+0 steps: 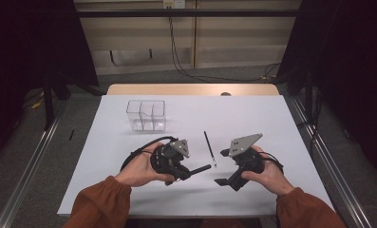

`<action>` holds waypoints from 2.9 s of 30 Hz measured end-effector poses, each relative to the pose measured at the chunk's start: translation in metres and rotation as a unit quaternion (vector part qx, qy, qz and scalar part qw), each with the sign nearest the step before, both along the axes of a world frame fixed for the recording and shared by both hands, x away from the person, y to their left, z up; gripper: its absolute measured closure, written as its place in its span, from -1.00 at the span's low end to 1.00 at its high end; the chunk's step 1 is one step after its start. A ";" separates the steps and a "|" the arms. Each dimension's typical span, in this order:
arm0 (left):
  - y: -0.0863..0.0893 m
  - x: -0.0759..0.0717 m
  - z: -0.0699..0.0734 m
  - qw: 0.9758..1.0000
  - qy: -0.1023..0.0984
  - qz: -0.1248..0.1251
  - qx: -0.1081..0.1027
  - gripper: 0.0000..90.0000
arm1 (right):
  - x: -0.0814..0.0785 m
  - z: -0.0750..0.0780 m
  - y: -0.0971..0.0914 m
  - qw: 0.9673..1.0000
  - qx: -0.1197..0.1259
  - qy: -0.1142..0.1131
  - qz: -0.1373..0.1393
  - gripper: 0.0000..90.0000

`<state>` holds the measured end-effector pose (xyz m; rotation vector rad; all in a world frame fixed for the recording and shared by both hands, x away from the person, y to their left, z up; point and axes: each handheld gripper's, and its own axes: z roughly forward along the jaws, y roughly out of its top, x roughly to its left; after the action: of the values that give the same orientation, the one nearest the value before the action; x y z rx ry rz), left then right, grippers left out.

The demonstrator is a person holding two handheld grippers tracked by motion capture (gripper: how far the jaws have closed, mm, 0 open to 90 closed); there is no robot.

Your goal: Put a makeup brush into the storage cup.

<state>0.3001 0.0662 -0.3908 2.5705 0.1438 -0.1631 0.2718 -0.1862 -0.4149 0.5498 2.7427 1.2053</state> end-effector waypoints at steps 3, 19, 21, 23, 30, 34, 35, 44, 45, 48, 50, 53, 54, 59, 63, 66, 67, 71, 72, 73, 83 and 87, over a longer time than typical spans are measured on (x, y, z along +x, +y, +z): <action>-0.003 -0.001 0.002 1.000 0.000 -0.009 0.010 0.74 | 0.002 0.001 0.004 1.000 -0.009 0.011 0.012 -0.94; -0.007 0.002 0.002 0.999 0.002 -0.025 0.045 0.75 | 0.016 0.005 0.026 0.993 -0.084 0.046 0.074 -0.65; -0.007 0.003 0.002 0.998 -0.005 -0.028 0.052 0.75 | 0.017 0.006 0.030 0.991 -0.094 0.049 0.082 -0.59; -0.007 0.003 0.002 0.998 -0.004 -0.032 0.061 0.75 | 0.019 0.006 0.033 0.990 -0.103 0.048 0.089 -0.51; -0.011 0.001 -0.004 0.997 0.004 -0.027 0.073 0.75 | 0.022 -0.003 0.046 0.982 -0.139 0.060 0.110 -0.30; -0.012 0.000 -0.005 0.996 0.012 -0.039 0.082 0.75 | 0.023 -0.007 0.052 0.979 -0.154 0.063 0.115 -0.15; -0.012 0.000 -0.005 0.996 0.011 -0.038 0.081 0.75 | 0.024 -0.007 0.053 0.978 -0.158 0.065 0.118 -0.14; -0.012 -0.001 -0.007 0.996 0.006 -0.035 0.081 0.75 | 0.024 -0.003 0.059 0.974 -0.168 0.073 0.131 0.09; -0.012 -0.001 -0.007 0.996 0.008 -0.035 0.080 0.75 | 0.025 -0.003 0.059 0.974 -0.167 0.077 0.131 0.11; -0.012 -0.001 -0.009 0.995 0.010 -0.038 0.086 0.75 | 0.026 -0.003 0.060 0.974 -0.164 0.084 0.134 0.19; -0.013 -0.001 -0.010 0.995 0.009 -0.039 0.089 0.75 | 0.026 -0.002 0.061 0.973 -0.163 0.084 0.137 0.25; -0.013 0.000 -0.011 0.996 0.010 -0.034 0.084 0.75 | 0.025 -0.001 0.062 0.973 -0.162 0.088 0.137 0.31; -0.013 0.000 -0.011 0.996 0.008 -0.032 0.083 0.75 | 0.026 -0.001 0.063 0.973 -0.161 0.086 0.140 0.32; -0.013 0.001 -0.011 0.995 0.011 -0.039 0.088 0.75 | 0.026 -0.001 0.065 0.974 -0.156 0.085 0.143 0.43; -0.013 0.001 -0.011 0.996 0.013 -0.033 0.080 0.75 | 0.025 0.000 0.066 0.974 -0.150 0.086 0.148 0.51; -0.013 0.001 -0.012 0.996 0.013 -0.033 0.079 0.75 | 0.026 0.000 0.066 0.974 -0.145 0.081 0.152 0.59; -0.013 0.001 -0.012 0.996 0.010 -0.036 0.081 0.75 | 0.026 0.000 0.067 0.974 -0.144 0.081 0.153 0.62; -0.013 0.001 -0.012 0.996 0.013 -0.037 0.079 0.74 | 0.024 -0.001 0.068 0.973 -0.145 0.081 0.163 0.75; -0.013 0.001 -0.012 0.996 0.013 -0.037 0.079 0.74 | 0.024 -0.001 0.068 0.972 -0.148 0.079 0.164 0.76; -0.012 0.001 -0.012 0.996 0.010 -0.038 0.079 0.74 | 0.024 -0.001 0.068 0.972 -0.147 0.080 0.166 0.76; -0.011 0.004 -0.013 0.998 0.009 -0.030 0.061 0.71 | 0.027 -0.002 0.064 0.973 -0.139 0.078 0.168 0.78; -0.009 0.004 -0.015 0.998 0.005 -0.020 0.056 0.51 | 0.027 -0.002 0.062 0.973 -0.141 0.083 0.162 0.78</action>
<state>0.3045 0.0571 -0.4054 2.6858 0.1068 -0.1883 0.2992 -0.1240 -0.4164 0.1824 3.1663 0.8225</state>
